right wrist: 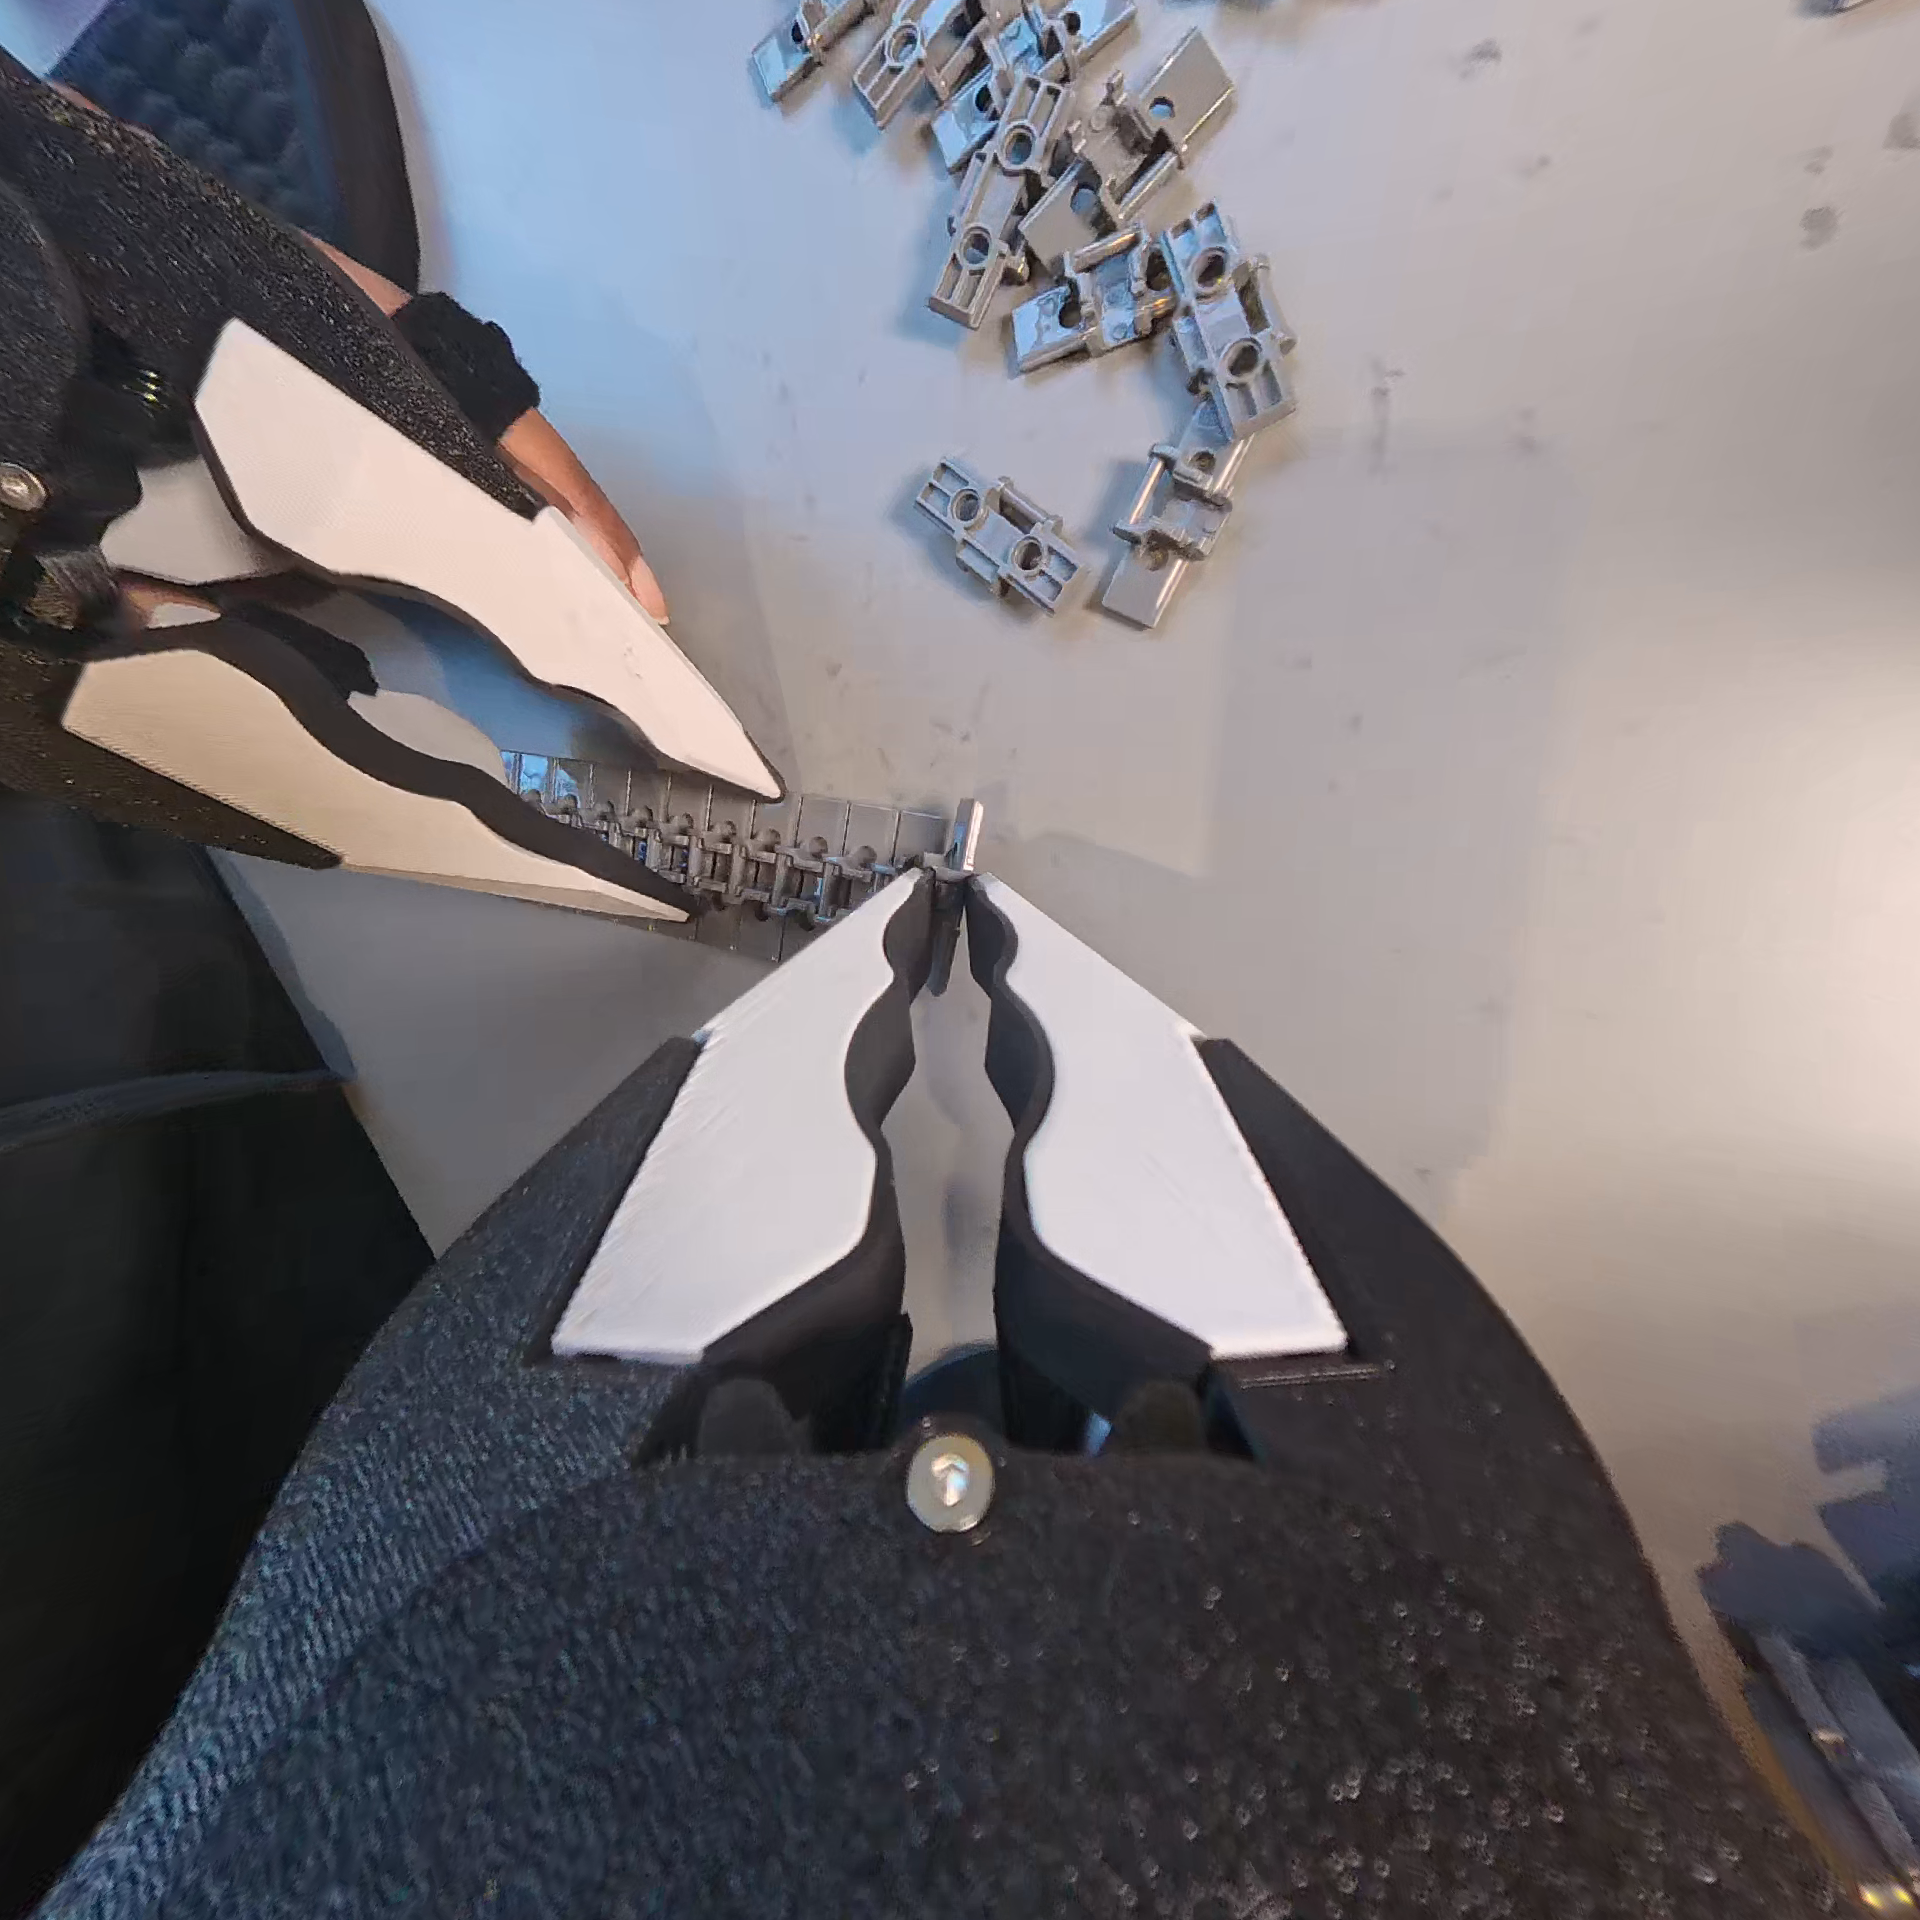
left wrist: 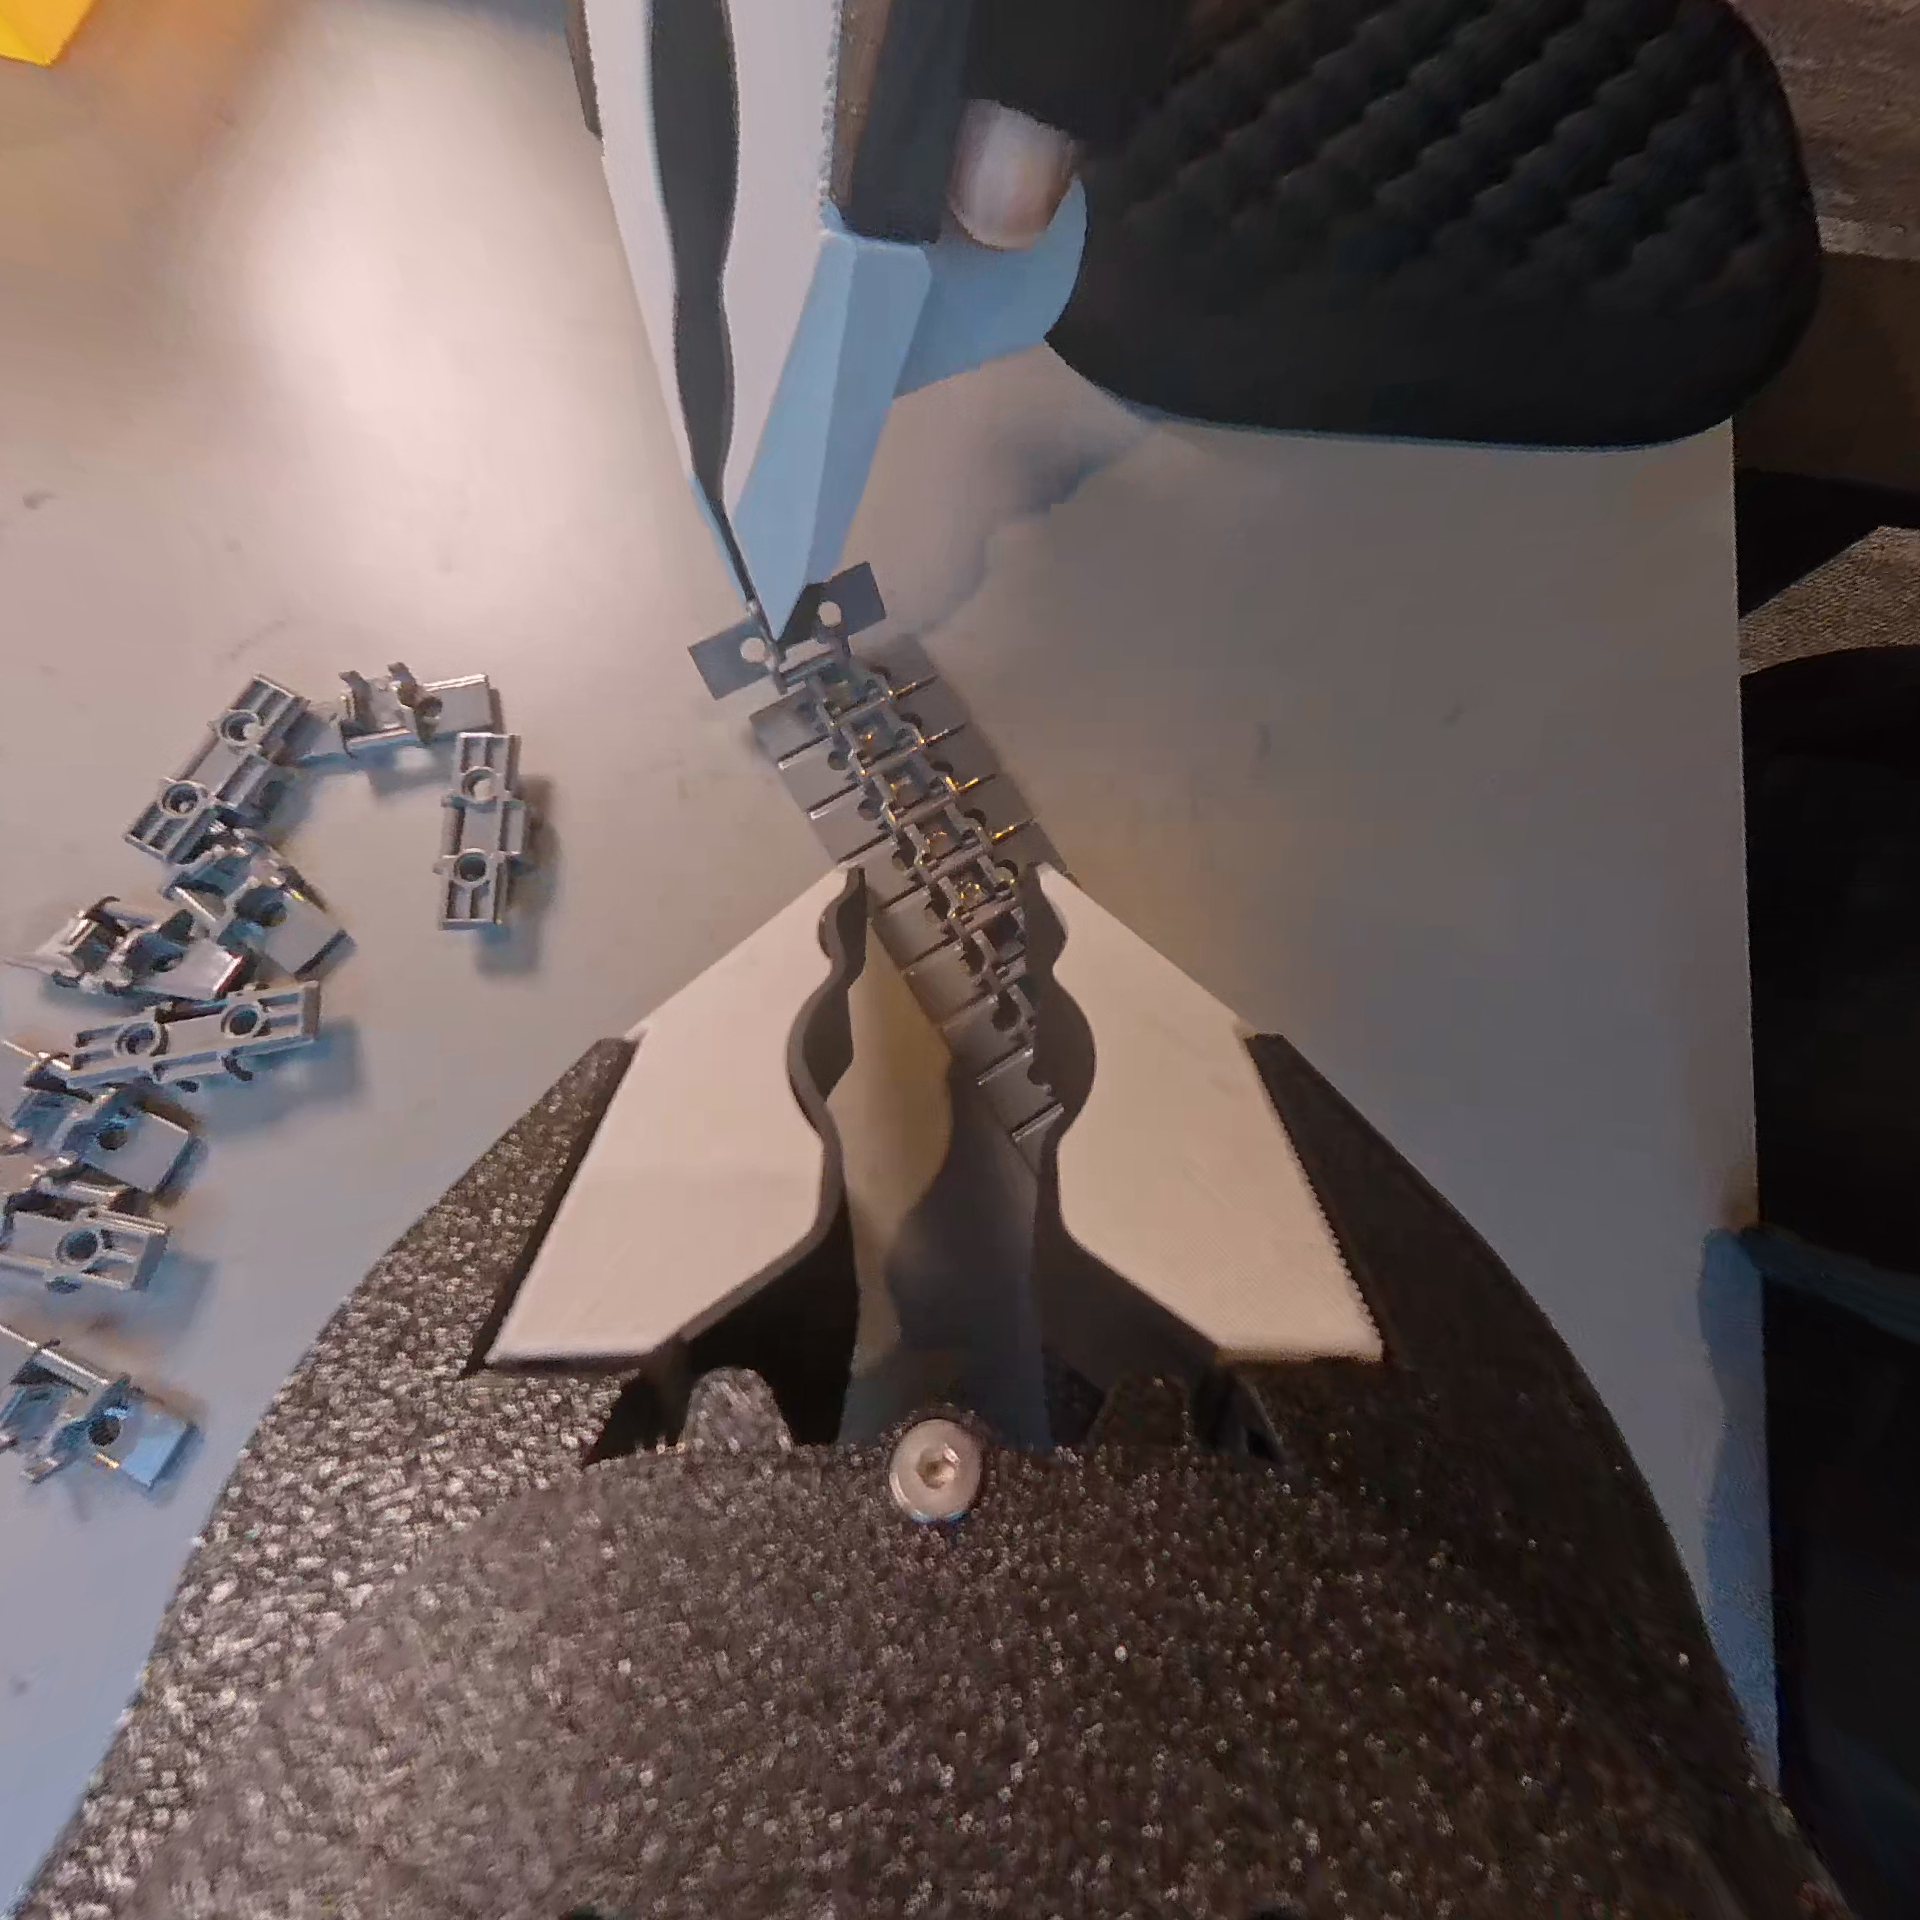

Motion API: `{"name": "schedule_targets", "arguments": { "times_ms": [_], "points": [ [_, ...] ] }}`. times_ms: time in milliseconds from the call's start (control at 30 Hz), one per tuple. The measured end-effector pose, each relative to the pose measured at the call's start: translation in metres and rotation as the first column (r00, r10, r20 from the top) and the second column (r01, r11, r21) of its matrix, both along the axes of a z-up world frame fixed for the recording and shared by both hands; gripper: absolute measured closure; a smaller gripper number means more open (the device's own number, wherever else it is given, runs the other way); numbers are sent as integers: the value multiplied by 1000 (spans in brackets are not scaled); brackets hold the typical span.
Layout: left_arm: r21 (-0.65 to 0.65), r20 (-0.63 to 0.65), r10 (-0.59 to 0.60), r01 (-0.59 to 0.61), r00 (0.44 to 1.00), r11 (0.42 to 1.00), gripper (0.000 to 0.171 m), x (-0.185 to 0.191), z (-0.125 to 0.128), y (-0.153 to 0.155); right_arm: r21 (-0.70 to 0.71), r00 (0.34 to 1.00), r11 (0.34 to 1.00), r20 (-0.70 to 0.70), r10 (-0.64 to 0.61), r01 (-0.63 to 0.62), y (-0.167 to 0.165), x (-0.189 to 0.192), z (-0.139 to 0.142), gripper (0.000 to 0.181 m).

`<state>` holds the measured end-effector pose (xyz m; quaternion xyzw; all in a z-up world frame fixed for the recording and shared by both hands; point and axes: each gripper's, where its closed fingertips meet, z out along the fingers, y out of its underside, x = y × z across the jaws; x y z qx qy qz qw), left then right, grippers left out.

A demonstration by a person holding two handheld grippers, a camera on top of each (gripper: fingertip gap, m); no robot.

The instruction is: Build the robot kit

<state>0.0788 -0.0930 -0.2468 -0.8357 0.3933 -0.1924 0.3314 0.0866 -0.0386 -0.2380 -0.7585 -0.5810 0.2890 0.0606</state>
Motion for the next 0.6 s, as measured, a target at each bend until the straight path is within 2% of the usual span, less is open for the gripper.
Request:
{"name": "schedule_targets", "arguments": {
  "times_ms": [367, 600],
  "points": [
    [16, -11, 7, -7, 1000, 1000, 143, 0, 0, 0, 9, 1000, 1000, 17, -5, 4, -2, 4, 0, 175],
    [21, -16, 14, -14, 1000, 1000, 143, 0, -1, 1, 129, 997, 991, 74, 38, -47, 0, 7, -3, 175]
  ]
}}
